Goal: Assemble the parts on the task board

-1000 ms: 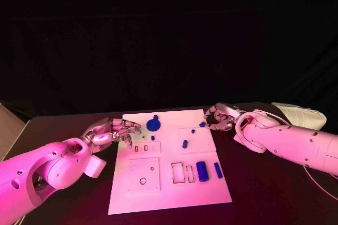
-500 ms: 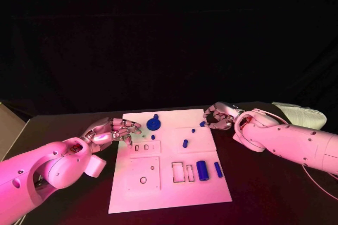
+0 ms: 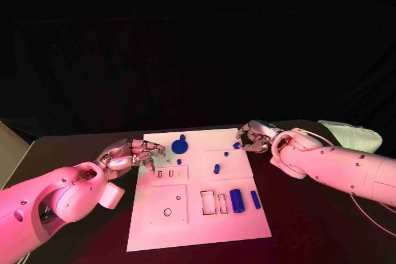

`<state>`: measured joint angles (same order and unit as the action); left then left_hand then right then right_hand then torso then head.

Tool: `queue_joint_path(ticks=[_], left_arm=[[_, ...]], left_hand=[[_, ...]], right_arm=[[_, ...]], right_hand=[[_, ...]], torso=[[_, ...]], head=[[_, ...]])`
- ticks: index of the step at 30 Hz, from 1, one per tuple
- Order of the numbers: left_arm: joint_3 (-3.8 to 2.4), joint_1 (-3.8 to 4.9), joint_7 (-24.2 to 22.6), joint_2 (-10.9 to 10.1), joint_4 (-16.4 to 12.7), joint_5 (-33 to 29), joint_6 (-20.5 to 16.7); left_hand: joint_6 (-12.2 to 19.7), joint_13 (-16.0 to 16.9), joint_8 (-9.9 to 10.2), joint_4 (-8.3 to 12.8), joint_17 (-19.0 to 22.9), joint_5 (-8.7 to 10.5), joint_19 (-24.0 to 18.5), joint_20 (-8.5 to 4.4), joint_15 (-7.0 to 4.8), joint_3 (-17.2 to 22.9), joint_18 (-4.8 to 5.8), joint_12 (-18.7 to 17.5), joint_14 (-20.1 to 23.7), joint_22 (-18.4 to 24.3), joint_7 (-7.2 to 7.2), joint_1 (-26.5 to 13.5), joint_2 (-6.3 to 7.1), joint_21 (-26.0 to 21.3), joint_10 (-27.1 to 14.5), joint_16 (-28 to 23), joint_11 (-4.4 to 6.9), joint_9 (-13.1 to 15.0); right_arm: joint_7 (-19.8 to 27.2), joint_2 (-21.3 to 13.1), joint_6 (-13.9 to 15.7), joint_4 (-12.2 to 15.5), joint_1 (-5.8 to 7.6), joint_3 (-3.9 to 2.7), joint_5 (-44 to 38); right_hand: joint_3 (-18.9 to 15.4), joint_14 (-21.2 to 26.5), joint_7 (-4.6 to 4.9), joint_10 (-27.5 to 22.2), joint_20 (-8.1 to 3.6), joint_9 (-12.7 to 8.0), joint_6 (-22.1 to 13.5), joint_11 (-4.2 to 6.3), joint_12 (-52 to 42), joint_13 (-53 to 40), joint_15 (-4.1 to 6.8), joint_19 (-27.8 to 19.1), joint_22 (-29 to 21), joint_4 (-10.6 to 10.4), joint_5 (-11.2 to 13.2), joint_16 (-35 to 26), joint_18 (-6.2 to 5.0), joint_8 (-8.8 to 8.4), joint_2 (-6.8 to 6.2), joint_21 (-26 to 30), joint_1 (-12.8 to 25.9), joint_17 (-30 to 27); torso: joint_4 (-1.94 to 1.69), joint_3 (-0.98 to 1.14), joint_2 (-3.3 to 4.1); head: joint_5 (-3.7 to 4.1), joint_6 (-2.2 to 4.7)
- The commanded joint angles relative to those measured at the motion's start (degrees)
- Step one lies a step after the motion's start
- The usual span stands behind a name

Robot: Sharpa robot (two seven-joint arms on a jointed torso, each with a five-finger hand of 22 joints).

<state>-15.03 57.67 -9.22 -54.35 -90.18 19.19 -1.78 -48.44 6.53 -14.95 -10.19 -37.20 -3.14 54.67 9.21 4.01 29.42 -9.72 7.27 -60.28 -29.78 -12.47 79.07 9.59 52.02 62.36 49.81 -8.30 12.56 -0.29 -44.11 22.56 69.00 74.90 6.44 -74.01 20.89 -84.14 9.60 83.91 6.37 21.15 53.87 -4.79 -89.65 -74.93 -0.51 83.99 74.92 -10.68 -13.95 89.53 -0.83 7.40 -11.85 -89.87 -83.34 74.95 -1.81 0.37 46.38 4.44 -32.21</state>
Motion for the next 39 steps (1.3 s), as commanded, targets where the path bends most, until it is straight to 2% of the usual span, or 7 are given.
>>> queue_joint_path(ticks=[1, 7, 21, 31, 35, 39], left_arm=[[-0.04, -0.02, -0.6, 0.1, -0.1, -0.1, 1.0], [-0.04, -0.03, -0.6, 0.2, 0.0, -0.1, 1.0], [-0.04, -0.03, -0.5, 0.2, 0.0, -0.1, 1.0], [-0.04, -0.03, -0.5, 0.2, 0.0, -0.1, 1.0], [-0.04, -0.03, -0.5, 0.1, 0.0, -0.1, 1.0], [-0.04, -0.04, -0.5, 0.0, 0.0, -0.1, 1.0]], left_hand=[[0.3, 0.1, -0.1, 0.2, 0.1, 0.04, -0.4, 0.13, 0.04, 0.3, -0.82, 0.3, 0.5, -0.1, -0.02, 0.3, -0.02, 0.3, -0.5, -0.3, -0.08, 0.1], [0.3, 0.1, -0.1, 0.2, 0.1, 0.04, -0.4, 0.13, 0.04, 0.3, -0.82, 0.3, 0.5, -0.1, -0.02, 0.3, -0.02, 0.3, -0.5, -0.3, -0.08, 0.1], [0.4, 0.1, -0.1, 0.2, 0.1, 0.04, -0.5, 0.14, 0.05, 0.3, -0.83, 0.4, 0.6, -0.1, -0.03, 0.3, -0.05, 0.3, -0.5, -0.3, -0.09, 0.1], [0.4, 0.1, -0.1, 0.2, 0.1, 0.04, -0.5, 0.14, 0.05, 0.3, -0.83, 0.4, 0.6, -0.1, -0.03, 0.3, -0.05, 0.3, -0.5, -0.3, -0.09, 0.1], [0.4, 0.1, -0.1, 0.2, 0.1, 0.04, -0.5, 0.14, 0.05, 0.3, -0.83, 0.4, 0.6, -0.1, -0.03, 0.3, -0.05, 0.3, -0.5, -0.3, -0.09, 0.1], [0.4, 0.1, -0.1, 0.2, 0.1, 0.04, -0.5, 0.14, 0.05, 0.3, -0.83, 0.4, 0.6, -0.1, -0.03, 0.3, -0.05, 0.3, -0.5, -0.3, -0.09, 0.1]], right_arm=[[-2.0, 0.4, 1.6, -0.3, -0.05, 0.02, -3.0], [-2.9, 0.9, 3.4, -0.6, -0.06, 0.03, -3.7], [-4.2, 2.0, 5.5, -0.9, -0.07, 0.03, -3.8], [-4.4, 2.6, 5.3, -1.5, -0.09, 0.04, -3.5], [-3.3, 2.1, 4.9, -1.0, -0.1, 0.04, -3.2], [-0.4, 1.2, 5.8, -0.2, -0.1, 0.04, -2.0]], right_hand=[[0.5, -5.6, -0.09, 6.1, -0.07, 0.1, 0.5, -0.04, -0.3, -15.1, 0.19, 6.0, 15.1, 0.0, 0.4, 0.2, 0.83, 0.3, 0.28, -0.1, -0.4, 14.1], [1.2, -5.6, -0.42, 6.1, -0.32, 0.3, 1.6, 0.21, -0.3, -15.1, 0.52, 6.0, 15.1, 0.2, 0.6, 0.2, 0.83, 0.86, 0.45, -0.1, -0.4, 14.1], [2.2, -5.7, -1.23, 6.1, -1.09, 0.6, 3.1, 0.94, -0.3, -15.1, 1.36, 6.0, 15.1, 0.0, 0.7, 0.2, 0.83, 1.84, 0.75, -0.1, 0.8, 14.2], [2.2, -5.7, -1.24, 6.1, -1.18, 0.6, 2.8, 0.98, -0.3, -15.1, 1.41, 6.0, 15.1, -0.2, 0.7, 0.2, 0.83, 1.76, 0.58, -0.1, 1.3, 14.2], [2.2, -5.7, -1.15, 6.1, -1.23, 0.5, 2.3, 0.95, -0.3, -15.1, 1.38, 6.0, 15.1, -0.1, 1.0, 0.2, 0.83, 1.52, -0.03, -0.1, 1.5, 14.2], [2.2, -5.8, -0.51, 6.1, -1.0, 0.0, 0.5, 0.45, -0.3, -15.1, 0.95, 6.0, 15.1, 0.1, 1.1, 0.3, 0.83, 0.5, -0.8, -0.1, 1.9, 14.6]], torso=[[-0.08, 0.02, 0.07], [-0.05, -0.06, 0.04], [-0.02, -0.06, 0.05], [0.0, -0.06, 0.05], [0.07, -0.04, 0.03], [0.18, 0.04, 0.03]], head=[[0.0, 0.03], [-0.05, 0.03], [-0.02, 0.29], [0.01, 0.42], [-0.12, 0.39], [-0.25, 0.41]])
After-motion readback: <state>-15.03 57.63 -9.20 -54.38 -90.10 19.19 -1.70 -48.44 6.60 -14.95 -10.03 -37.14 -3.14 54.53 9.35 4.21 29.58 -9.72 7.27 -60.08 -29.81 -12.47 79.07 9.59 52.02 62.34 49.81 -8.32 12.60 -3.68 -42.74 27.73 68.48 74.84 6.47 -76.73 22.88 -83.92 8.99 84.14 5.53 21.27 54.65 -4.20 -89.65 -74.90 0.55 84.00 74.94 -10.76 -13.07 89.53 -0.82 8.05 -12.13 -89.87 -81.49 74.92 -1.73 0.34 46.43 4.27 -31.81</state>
